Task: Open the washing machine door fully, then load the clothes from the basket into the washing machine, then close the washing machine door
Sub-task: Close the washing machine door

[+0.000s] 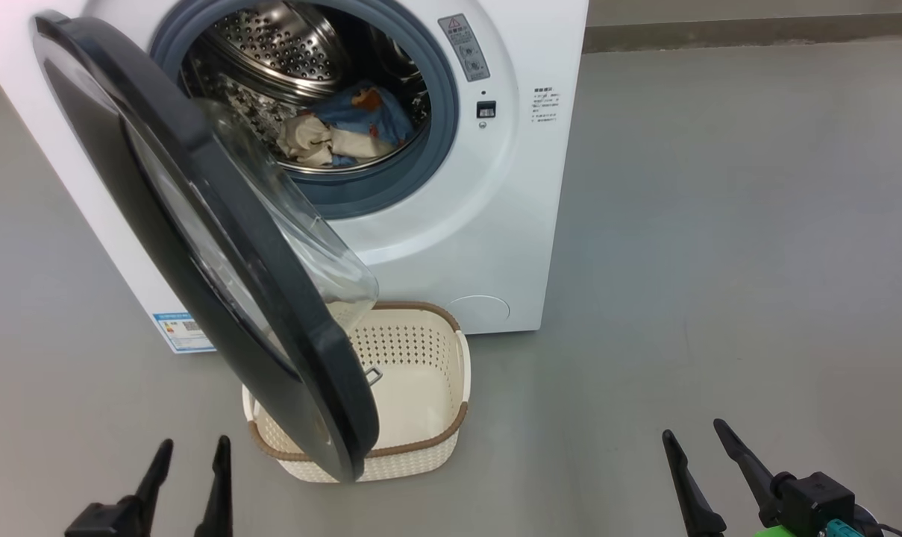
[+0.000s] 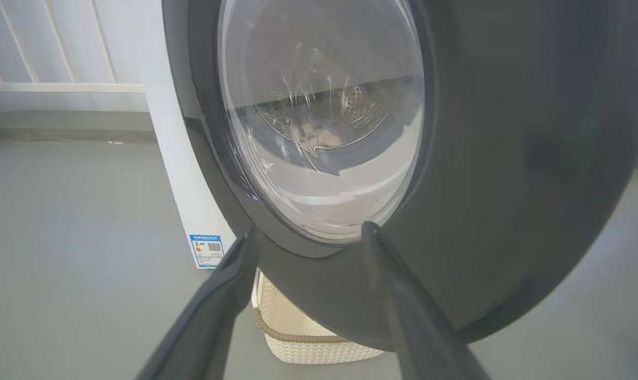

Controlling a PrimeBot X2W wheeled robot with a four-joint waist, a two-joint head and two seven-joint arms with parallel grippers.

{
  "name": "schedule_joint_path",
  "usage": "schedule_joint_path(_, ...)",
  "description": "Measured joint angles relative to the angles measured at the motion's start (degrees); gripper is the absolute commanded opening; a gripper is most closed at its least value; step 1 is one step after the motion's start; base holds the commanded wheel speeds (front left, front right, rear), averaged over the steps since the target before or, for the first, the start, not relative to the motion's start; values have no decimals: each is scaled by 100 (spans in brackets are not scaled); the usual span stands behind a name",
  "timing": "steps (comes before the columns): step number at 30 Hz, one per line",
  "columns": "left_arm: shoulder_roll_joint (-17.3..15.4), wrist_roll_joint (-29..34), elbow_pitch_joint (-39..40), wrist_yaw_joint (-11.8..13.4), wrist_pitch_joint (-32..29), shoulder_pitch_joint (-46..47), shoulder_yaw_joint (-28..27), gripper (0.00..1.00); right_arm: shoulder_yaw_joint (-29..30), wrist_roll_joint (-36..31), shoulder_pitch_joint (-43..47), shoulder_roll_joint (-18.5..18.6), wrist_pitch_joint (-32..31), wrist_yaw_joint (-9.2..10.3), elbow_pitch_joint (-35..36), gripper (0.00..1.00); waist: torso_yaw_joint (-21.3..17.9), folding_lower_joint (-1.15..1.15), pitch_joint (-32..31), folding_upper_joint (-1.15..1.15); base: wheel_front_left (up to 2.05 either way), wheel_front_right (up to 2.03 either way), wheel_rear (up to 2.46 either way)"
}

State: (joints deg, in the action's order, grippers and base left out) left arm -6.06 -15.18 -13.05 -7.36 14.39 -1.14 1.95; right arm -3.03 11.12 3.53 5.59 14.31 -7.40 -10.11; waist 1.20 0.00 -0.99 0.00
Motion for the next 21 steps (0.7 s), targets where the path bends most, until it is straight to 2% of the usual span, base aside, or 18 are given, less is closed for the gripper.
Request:
schedule_joint_path(10,-3,-12,137,-4,0,-270,236,100,75,-100,2,-14,0,0,-7,100,-45,0,42,0,0,0,0)
schedule_joint_path(21,-3,-19,137,-4,0,-271,246,100,214,-247,19,-16,0,-1,-69,100,-3,0,59,0,0,0,0)
